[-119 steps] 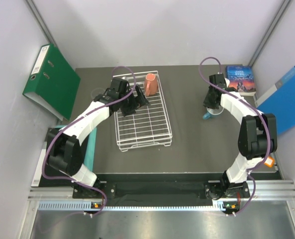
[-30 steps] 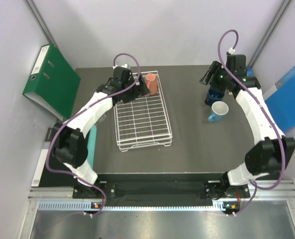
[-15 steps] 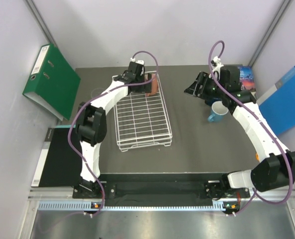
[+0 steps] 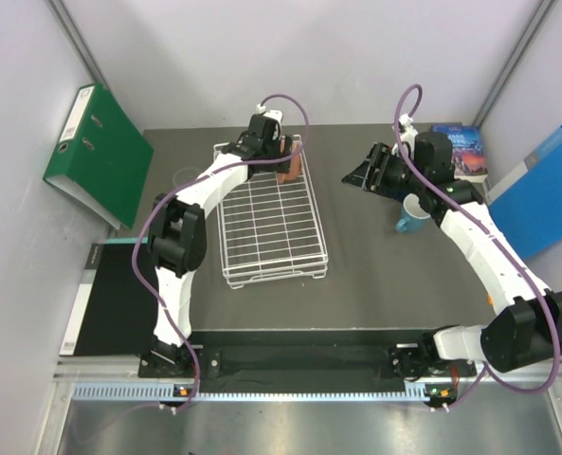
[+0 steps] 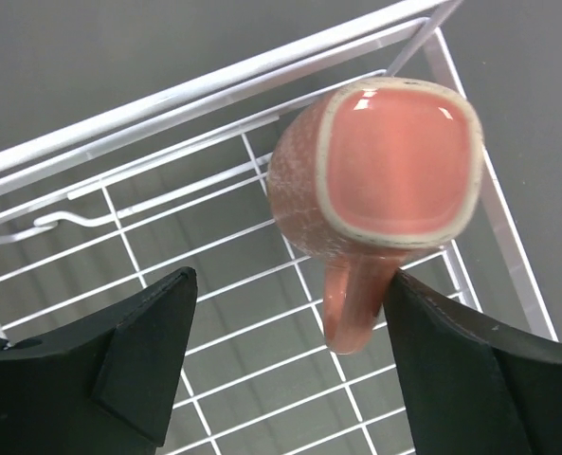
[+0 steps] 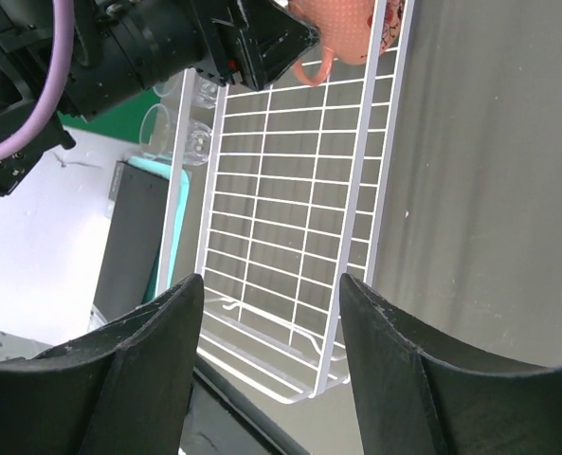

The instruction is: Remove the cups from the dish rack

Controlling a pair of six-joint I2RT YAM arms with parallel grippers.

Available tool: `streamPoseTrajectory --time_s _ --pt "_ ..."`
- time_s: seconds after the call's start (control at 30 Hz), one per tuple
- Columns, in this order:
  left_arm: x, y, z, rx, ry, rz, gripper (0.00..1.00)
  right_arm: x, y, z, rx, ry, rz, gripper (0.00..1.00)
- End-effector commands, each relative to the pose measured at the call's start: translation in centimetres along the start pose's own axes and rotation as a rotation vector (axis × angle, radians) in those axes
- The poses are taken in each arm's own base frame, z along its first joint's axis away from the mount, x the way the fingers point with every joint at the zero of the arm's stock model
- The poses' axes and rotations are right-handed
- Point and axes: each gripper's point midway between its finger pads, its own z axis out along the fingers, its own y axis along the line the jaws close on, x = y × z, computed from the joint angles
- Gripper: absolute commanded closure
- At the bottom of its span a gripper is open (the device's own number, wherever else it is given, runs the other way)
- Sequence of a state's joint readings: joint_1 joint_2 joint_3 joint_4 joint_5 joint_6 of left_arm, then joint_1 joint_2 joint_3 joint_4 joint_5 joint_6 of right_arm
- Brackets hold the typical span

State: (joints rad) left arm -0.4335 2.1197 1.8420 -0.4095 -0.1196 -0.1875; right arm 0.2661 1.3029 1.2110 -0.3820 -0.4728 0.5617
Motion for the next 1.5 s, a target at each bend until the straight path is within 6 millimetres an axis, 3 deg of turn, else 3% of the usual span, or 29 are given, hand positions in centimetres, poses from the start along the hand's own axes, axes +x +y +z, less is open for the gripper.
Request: streamPoseTrajectory --time_s 0.0,0.3,0.43,0.77,0.87,0.97,1.07,1.17,1.2,1.27,1.3,1.37,1.4,1.47 --pt "-0.7 -1.5 0.9 0.04 -0.039 0.017 0.22 -1.2 2.0 -0.8 -0.057 -0.054 -0.043 0.41" --pt "0.9 -2.4 1.7 0.059 0.001 0.031 0.32 -0.7 1.4 -0.9 -0.037 -0.054 -0.041 0.41" --pt "0.7 -2.4 1.6 0.061 -0.003 0.035 0.43 -0.8 1.2 -1.0 -0.029 -0.061 -0.04 0.41" --pt "0.5 -2.1 1.1 0.041 -0.019 0.021 0.76 -0.3 0.8 -1.1 -0.019 -0.071 -0.027 0.42" --pt "0.5 -1.8 0.9 0.034 -0.022 0.015 0.97 -0.3 0.7 -1.2 -0.015 -0.075 -0.026 0.41" --pt "0.3 -1.8 0.4 0.031 -0.038 0.003 1.0 -0.2 0.7 -1.3 -0.012 -0.079 -0.026 0.42" --pt "-0.6 -1.9 -1.1 0.038 -0.075 -0.028 1.0 -0.5 0.8 -1.6 -0.007 -0.094 -0.028 0.41" --pt "-2.4 -2.2 -3.9 0.056 -0.124 -0.091 1.0 -1.1 0.9 -1.7 -0.001 -0.118 -0.024 0.42" --pt "-4.0 -2.6 -6.0 0.091 -0.163 -0.115 1.0 -1.6 1.1 -1.9 -0.002 -0.141 -0.026 0.42" --pt "-4.3 -3.6 -7.8 0.148 -0.175 -0.189 1.0 -2.1 0.9 -1.9 0.013 -0.174 -0.005 0.42" --pt "-6.3 -4.2 -10.3 0.197 -0.239 -0.222 1.0 -2.8 1.2 -2.1 0.008 -0.206 -0.004 0.42" --pt "-5.9 -5.8 -12.2 0.305 -0.229 -0.293 1.0 -3.3 1.1 -2.2 0.019 -0.242 0.038 0.41" --pt "-7.5 -6.3 -14.6 0.366 -0.291 -0.313 1.0 -3.5 1.2 -2.2 0.014 -0.256 0.047 0.41" --pt "-6.5 -8.1 -16.6 0.504 -0.26 -0.375 1.0 -4.2 1.8 -2.5 -0.017 -0.298 0.079 0.39"
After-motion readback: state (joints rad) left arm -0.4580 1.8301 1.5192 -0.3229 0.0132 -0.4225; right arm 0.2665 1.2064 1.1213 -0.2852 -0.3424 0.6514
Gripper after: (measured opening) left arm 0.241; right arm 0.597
